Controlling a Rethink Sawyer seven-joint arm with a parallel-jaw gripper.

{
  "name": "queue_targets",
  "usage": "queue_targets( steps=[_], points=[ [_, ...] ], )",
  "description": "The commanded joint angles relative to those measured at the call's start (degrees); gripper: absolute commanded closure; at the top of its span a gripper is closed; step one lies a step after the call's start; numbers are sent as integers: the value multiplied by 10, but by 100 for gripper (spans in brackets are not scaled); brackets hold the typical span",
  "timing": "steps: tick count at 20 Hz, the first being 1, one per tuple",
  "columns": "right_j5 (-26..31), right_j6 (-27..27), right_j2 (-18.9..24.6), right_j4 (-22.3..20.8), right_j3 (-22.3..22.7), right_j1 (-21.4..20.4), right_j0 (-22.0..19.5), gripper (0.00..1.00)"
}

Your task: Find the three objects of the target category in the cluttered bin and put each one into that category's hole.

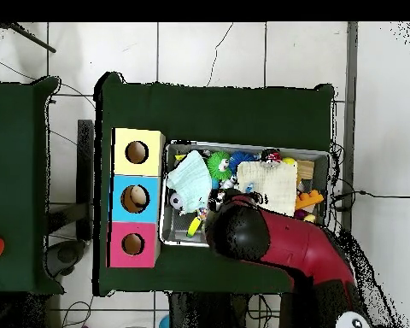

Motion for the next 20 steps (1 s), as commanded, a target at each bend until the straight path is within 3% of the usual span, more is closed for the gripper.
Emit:
queue_targets(
  steps=[1,10,14,20],
  points=[
    [-55,1,52,-52,-19,92,-16,0],
    [-89,30,41,-68,-57,150,-3,0],
    [-3,2,65,-43,-76,107,-22,0],
    [41,-24,79,-47,-141,125,-28,0]
  ],
)
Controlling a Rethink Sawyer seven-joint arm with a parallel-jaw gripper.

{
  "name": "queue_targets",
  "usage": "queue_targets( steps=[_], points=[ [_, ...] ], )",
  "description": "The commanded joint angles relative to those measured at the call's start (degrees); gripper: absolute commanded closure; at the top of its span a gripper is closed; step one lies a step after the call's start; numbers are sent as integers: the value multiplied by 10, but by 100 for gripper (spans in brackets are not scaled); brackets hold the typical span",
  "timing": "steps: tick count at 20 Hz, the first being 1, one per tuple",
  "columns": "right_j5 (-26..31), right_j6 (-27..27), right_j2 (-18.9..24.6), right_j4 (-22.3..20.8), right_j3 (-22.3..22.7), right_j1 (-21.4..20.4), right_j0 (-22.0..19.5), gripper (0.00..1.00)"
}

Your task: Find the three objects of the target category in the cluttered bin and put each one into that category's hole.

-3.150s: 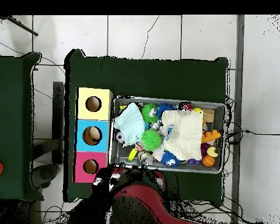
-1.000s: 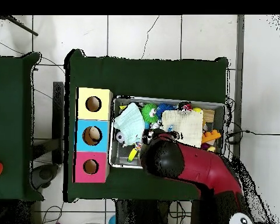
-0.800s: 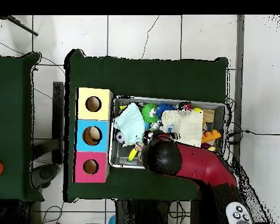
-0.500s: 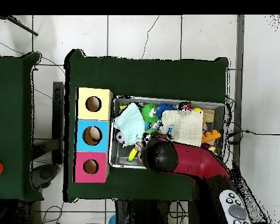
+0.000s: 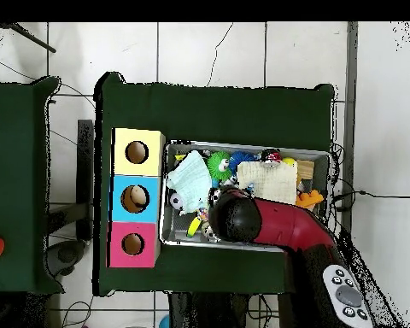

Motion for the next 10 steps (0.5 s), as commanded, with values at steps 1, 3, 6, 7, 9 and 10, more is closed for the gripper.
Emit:
queue_targets(
  steps=[1,3,6,7,9,10],
  points=[
    [63,-18,60,-3,-96,17,-17,0],
    [68,-12,57,-4,-100,18,-14,0],
    [84,-11,55,-6,-107,14,-8,0],
    [91,-11,56,-4,-107,12,-8,0],
    [96,-10,52,-8,-114,9,-3,0],
    [98,-8,48,-11,-118,8,0,0]
  ],
)
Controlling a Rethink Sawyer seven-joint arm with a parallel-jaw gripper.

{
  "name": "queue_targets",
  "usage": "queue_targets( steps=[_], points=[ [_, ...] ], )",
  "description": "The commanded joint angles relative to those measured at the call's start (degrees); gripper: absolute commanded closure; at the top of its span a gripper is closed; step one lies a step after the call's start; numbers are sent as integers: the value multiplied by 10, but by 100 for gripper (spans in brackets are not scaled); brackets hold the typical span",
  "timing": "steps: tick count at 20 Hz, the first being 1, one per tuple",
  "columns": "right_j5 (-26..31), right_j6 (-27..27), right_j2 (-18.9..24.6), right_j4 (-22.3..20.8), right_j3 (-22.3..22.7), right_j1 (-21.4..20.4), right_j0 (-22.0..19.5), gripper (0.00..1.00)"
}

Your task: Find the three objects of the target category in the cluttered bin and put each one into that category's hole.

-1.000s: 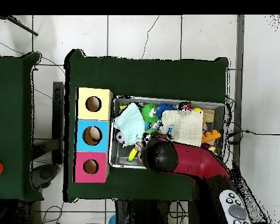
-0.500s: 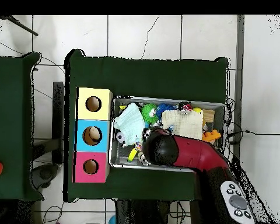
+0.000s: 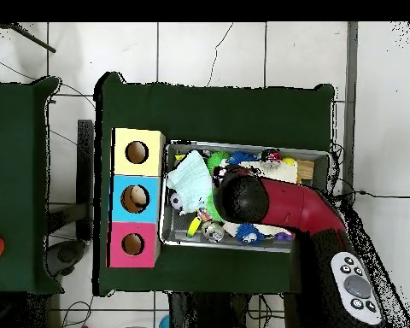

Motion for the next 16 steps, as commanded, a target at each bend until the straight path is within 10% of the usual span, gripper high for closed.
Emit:
queue_targets(
  steps=[1,16],
  points=[
    [76,-6,37,-9,-53,7,1,0],
    [-4,19,31,-31,-57,59,7,0]
  ],
)
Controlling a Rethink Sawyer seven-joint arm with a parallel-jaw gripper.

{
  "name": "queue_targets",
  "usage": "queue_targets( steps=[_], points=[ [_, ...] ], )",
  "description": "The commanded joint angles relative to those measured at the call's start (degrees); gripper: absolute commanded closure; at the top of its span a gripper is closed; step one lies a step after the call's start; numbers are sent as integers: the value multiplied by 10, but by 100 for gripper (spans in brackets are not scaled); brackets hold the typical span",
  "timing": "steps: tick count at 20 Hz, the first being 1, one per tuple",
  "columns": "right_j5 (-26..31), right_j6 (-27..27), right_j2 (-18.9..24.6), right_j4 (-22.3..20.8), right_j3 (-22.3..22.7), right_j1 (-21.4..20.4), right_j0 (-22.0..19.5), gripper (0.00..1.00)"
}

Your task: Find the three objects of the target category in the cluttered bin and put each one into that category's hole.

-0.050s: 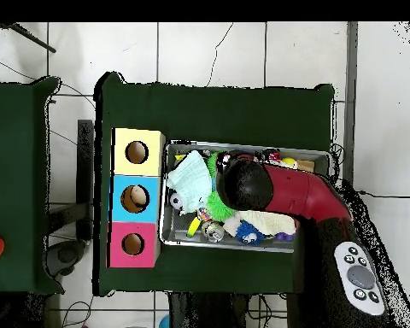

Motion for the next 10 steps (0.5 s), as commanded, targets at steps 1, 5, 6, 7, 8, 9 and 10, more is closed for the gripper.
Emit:
queue_targets(
  steps=[1,5,6,7,8,9,10],
  points=[
    [-15,22,29,-29,-10,46,3,0],
    [-26,26,26,-33,-11,53,5,0],
    [-27,27,24,-34,-13,56,7,0],
    [-29,27,25,-34,-13,58,6,0],
    [-31,27,24,-36,-14,59,7,0],
    [-33,27,23,-37,-15,61,8,0],
    [-32,25,24,-36,-13,60,7,0]
  ],
)
